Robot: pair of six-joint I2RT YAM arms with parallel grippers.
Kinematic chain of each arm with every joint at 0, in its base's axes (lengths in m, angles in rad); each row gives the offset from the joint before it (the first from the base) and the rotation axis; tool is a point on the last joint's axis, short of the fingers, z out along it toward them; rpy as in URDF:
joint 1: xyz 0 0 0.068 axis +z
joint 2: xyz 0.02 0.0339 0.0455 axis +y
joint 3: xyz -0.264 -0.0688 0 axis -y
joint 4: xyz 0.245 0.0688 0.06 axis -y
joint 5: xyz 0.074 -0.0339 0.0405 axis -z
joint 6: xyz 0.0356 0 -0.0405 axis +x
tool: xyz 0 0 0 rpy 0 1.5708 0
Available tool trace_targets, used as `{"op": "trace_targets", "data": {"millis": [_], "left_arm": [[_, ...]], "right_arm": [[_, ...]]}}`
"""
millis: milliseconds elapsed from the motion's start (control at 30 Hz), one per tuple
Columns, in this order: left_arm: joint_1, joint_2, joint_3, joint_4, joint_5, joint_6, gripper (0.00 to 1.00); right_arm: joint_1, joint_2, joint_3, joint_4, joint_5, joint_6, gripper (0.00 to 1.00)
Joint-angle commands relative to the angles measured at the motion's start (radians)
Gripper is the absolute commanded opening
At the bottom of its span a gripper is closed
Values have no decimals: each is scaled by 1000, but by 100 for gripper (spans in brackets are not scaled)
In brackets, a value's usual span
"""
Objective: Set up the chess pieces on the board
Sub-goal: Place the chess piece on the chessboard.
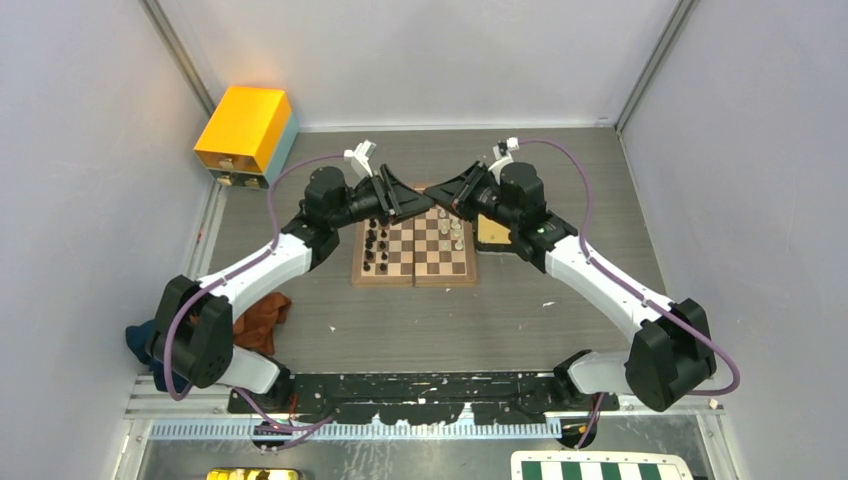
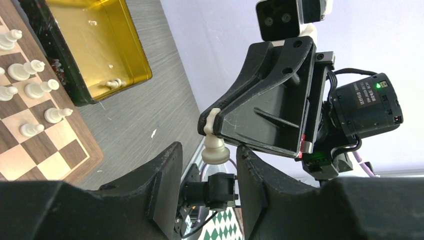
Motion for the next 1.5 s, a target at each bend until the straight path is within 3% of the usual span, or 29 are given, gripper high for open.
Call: {"op": "trace_targets", "data": {"millis": [0, 767, 1233, 1467], "left_arm": [[-2, -12, -10, 77, -8, -5, 44], [-2, -28, -27, 104, -20, -13, 28], [-2, -41, -40, 114, 3, 2, 9], [-1, -51, -36, 83, 44, 46, 4]], "right_arm": [[14, -36, 2, 69, -14, 17, 1], [44, -40, -44, 91, 3, 28, 1], [44, -49, -47, 72, 0, 17, 1], [45, -66, -47, 55, -5, -5, 18]]}}
